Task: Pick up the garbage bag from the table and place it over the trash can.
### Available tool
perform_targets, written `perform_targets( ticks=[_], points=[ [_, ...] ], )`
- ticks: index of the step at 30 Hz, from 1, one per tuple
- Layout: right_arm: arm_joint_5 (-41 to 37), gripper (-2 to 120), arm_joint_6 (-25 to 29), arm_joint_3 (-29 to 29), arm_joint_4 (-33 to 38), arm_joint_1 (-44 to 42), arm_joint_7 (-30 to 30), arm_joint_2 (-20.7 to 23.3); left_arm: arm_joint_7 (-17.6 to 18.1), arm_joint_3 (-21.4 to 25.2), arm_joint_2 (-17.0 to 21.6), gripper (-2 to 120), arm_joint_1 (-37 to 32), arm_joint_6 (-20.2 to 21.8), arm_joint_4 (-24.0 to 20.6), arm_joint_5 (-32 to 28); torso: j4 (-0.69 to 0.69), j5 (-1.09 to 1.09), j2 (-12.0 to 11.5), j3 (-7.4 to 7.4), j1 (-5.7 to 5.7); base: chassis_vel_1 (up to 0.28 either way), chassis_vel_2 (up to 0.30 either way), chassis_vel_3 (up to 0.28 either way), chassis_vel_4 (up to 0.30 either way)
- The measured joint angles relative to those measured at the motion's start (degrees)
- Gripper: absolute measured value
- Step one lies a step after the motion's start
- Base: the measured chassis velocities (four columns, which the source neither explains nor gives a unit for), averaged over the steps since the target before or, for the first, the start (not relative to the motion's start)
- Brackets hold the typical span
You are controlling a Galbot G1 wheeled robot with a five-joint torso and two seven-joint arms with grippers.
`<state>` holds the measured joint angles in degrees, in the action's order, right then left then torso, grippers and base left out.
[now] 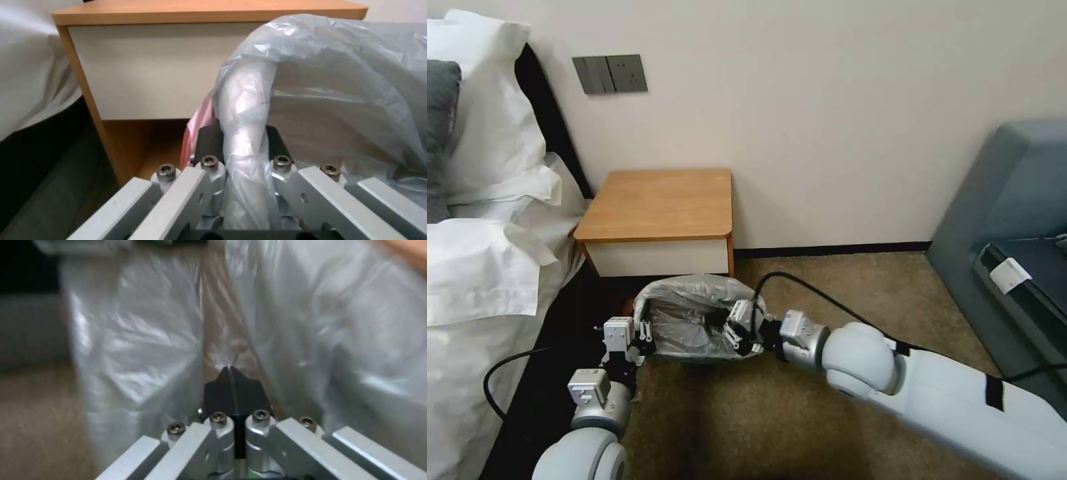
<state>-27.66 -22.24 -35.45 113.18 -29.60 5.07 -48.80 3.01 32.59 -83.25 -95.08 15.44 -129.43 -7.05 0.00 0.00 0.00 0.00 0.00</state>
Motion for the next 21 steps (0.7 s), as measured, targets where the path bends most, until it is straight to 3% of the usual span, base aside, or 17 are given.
perform_targets(
  ticks=[11,21],
  points=[
    [2.8,0,-2.9,-13.1,-14.2,12.0,-0.1,-9.6,-0.7,-2.4,-0.5,7,-1.7,-1.0,0.5,6.7,0.02,-0.01,0.0,0.0,0.0,0.0,0.0,0.0,0.0],
    [5.7,0,-2.7,-16.8,-24.1,13.1,0.2,-15.6,-0.7,-4.9,-1.6,7,-3.2,-1.2,-2.5,9.2,0.01,0.0,0.0,0.0,0.0,0.0,0.0,0.0,0.0]
  ],
)
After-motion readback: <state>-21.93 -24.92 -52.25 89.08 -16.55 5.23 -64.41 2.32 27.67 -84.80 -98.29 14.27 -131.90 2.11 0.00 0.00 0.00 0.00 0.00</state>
